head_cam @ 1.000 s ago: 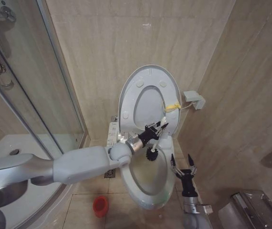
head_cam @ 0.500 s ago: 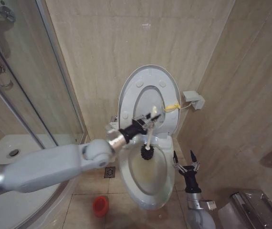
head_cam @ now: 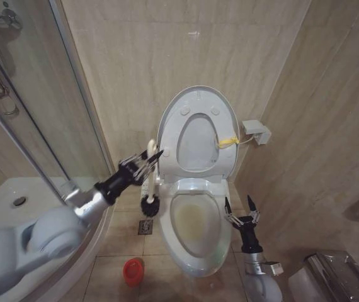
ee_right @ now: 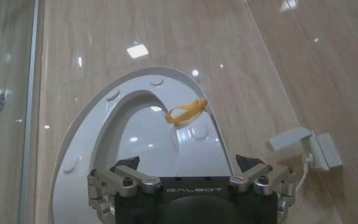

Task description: Open the toilet lid, clean the toilet bowl with a toilet brush, close the toilet lid, and flush.

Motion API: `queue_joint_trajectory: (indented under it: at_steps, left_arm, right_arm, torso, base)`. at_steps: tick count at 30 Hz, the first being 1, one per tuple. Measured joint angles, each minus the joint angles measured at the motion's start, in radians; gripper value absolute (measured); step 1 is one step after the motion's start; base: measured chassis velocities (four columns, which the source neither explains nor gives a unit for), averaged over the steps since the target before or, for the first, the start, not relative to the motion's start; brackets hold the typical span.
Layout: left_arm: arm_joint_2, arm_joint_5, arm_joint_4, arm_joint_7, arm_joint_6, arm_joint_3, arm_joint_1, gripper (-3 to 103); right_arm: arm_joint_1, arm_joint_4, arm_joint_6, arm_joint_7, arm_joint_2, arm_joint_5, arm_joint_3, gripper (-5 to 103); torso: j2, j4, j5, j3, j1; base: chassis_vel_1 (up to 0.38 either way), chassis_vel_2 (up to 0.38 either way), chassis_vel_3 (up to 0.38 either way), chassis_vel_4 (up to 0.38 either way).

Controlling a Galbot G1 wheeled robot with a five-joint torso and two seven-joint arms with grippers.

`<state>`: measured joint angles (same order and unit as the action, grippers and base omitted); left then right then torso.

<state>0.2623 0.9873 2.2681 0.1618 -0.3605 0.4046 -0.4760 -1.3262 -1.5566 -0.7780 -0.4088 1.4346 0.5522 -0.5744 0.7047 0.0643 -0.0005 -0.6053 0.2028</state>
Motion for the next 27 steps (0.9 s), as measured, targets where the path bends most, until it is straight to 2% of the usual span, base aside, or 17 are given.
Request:
queue_joint_trajectory:
  at_steps: [1, 3, 4, 5, 6, 8, 9, 11, 15, 18, 19, 22, 23, 27]
  left_arm:
    - [0.001, -0.024, 0.008, 0.027, 0.010, -0.070, -0.080, 20]
    - [0.026, -0.079, 0.021, 0.093, 0.041, -0.219, -0.238, 20]
    - [0.036, -0.098, 0.027, 0.116, 0.052, -0.259, -0.286, 20]
    - [0.036, -0.098, 0.027, 0.116, 0.052, -0.259, -0.286, 20]
    - [0.062, -0.135, 0.034, 0.158, 0.072, -0.342, -0.392, 20]
    - [0.096, -0.170, 0.028, 0.196, 0.092, -0.436, -0.515, 20]
    - [0.096, -0.170, 0.028, 0.196, 0.092, -0.436, -0.515, 20]
    - [0.132, -0.211, -0.011, 0.216, 0.093, -0.513, -0.627, 20]
    - [0.182, -0.260, -0.078, 0.218, 0.065, -0.558, -0.704, 20]
    - [0.279, -0.313, -0.154, 0.216, 0.037, -0.589, -0.760, 20]
    - [0.279, -0.313, -0.154, 0.216, 0.037, -0.589, -0.760, 20]
    - [0.397, -0.379, -0.218, 0.202, 0.007, -0.597, -0.801, 20]
    - [0.397, -0.379, -0.218, 0.202, 0.007, -0.597, -0.801, 20]
    - [0.504, -0.492, -0.317, 0.159, -0.077, -0.608, -0.842, 20]
  right_arm:
    - [-0.005, -0.006, -0.002, 0.000, 0.004, -0.003, 0.001, 100]
    - [-0.017, -0.018, -0.009, 0.002, 0.015, -0.008, -0.001, 100]
    - [-0.017, -0.020, -0.010, 0.002, 0.018, -0.010, 0.000, 100]
    - [-0.017, -0.020, -0.010, 0.002, 0.018, -0.010, 0.000, 100]
    - [-0.015, -0.020, -0.011, 0.003, 0.023, -0.017, 0.008, 100]
    - [-0.009, -0.018, -0.012, 0.003, 0.028, -0.025, 0.017, 100]
    - [-0.009, -0.018, -0.012, 0.003, 0.028, -0.025, 0.017, 100]
    - [0.001, -0.015, -0.010, 0.002, 0.034, -0.035, 0.028, 100]
    - [0.011, -0.010, -0.008, 0.002, 0.038, -0.041, 0.033, 100]
    - [0.012, -0.006, -0.008, 0.002, 0.033, -0.043, 0.034, 100]
    - [0.012, -0.006, -0.008, 0.002, 0.033, -0.043, 0.034, 100]
    - [0.008, 0.000, -0.008, 0.002, 0.020, -0.042, 0.032, 100]
    - [0.008, 0.000, -0.008, 0.002, 0.020, -0.042, 0.032, 100]
    - [0.011, 0.014, -0.010, 0.001, 0.018, -0.043, 0.037, 100]
  torso:
    - [0.000, -0.0009, 0.0007, 0.000, 0.000]
    - [0.000, 0.0006, -0.0003, 0.000, 0.000]
    - [0.000, 0.0006, -0.0004, 0.000, 0.000]
    - [0.000, 0.0006, -0.0004, 0.000, 0.000]
    - [0.000, 0.0003, 0.0012, 0.000, 0.000]
    - [0.000, -0.0002, -0.0002, 0.000, 0.000]
    - [0.000, -0.0002, -0.0002, 0.000, 0.000]
    - [0.000, -0.0008, 0.0008, 0.000, 0.000]
    - [0.000, -0.0004, 0.0001, 0.000, 0.000]
    - [0.000, -0.0002, 0.0004, 0.000, 0.000]
    - [0.000, -0.0002, 0.0004, 0.000, 0.000]
    - [0.000, -0.0001, 0.0003, 0.000, 0.000]
    - [0.000, -0.0001, 0.0003, 0.000, 0.000]
    - [0.000, -0.0002, 0.0006, 0.000, 0.000]
  base:
    - [0.000, 0.000, 0.000, 0.000]
    - [0.000, 0.000, 0.000, 0.000]
    - [0.000, 0.000, 0.000, 0.000]
    - [0.000, 0.000, 0.000, 0.000]
    - [0.000, 0.000, 0.000, 0.000]
    - [0.000, 0.000, 0.000, 0.000]
    - [0.000, 0.000, 0.000, 0.000]
    - [0.000, 0.000, 0.000, 0.000]
    - [0.000, 0.000, 0.000, 0.000]
    - [0.000, 0.000, 0.000, 0.000]
    - [0.000, 0.000, 0.000, 0.000]
    - [0.000, 0.000, 0.000, 0.000]
    - [0.000, 0.000, 0.000, 0.000]
    - [0.000, 0.000, 0.000, 0.000]
